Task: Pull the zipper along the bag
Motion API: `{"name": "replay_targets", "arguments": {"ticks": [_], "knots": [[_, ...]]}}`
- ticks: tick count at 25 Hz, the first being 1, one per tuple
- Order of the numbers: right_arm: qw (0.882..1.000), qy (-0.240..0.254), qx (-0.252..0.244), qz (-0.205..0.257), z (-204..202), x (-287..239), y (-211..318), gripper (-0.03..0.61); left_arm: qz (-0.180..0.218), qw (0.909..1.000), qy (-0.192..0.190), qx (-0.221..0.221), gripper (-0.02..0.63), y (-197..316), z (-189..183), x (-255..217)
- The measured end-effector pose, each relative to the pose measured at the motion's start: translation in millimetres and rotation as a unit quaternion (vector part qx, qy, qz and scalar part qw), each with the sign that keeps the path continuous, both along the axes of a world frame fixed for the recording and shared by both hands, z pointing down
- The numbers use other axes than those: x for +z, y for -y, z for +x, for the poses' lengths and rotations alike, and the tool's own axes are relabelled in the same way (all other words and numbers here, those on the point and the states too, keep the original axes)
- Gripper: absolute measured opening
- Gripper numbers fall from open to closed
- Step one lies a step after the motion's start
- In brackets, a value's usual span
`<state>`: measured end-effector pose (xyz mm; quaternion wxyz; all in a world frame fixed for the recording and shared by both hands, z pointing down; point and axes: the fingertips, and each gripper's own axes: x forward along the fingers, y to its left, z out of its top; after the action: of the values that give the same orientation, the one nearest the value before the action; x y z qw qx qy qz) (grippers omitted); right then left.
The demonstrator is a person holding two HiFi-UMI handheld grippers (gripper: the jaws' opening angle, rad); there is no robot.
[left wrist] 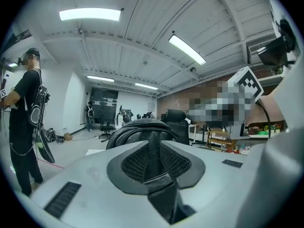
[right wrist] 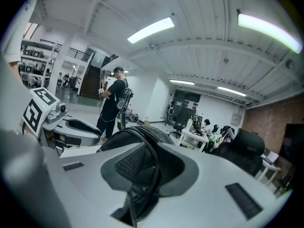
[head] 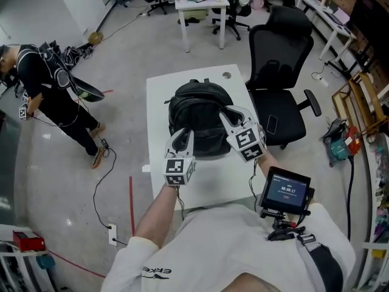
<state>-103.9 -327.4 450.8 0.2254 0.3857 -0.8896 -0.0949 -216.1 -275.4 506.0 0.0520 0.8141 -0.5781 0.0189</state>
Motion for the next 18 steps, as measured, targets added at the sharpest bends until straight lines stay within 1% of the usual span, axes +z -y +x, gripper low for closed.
{"name": "replay_targets", "arguments": {"ticks": [4,9,14,18], "knots": [[0.999,0.045,0.009,-0.012,33.4,-4.4,-18.3,0.057,0.003,0.9999,-0.002,-0.015,0.064,-14.8,18.7,-6.3],[0.996,0.086,0.014,-0.036,69.4,2.6,-37.8,0.026,-0.001,0.9987,-0.006,-0.050,0.034,-34.7,33.7,-8.2],[0.992,0.117,0.007,-0.052,90.5,9.2,-60.4,0.005,-0.007,0.9968,-0.005,-0.079,0.013,-56.9,44.1,-10.4],[0.989,0.134,-0.001,-0.068,102.8,18.3,-76.8,0.004,-0.011,0.9955,-0.005,-0.094,0.005,-74.0,53.0,-9.7]]}}
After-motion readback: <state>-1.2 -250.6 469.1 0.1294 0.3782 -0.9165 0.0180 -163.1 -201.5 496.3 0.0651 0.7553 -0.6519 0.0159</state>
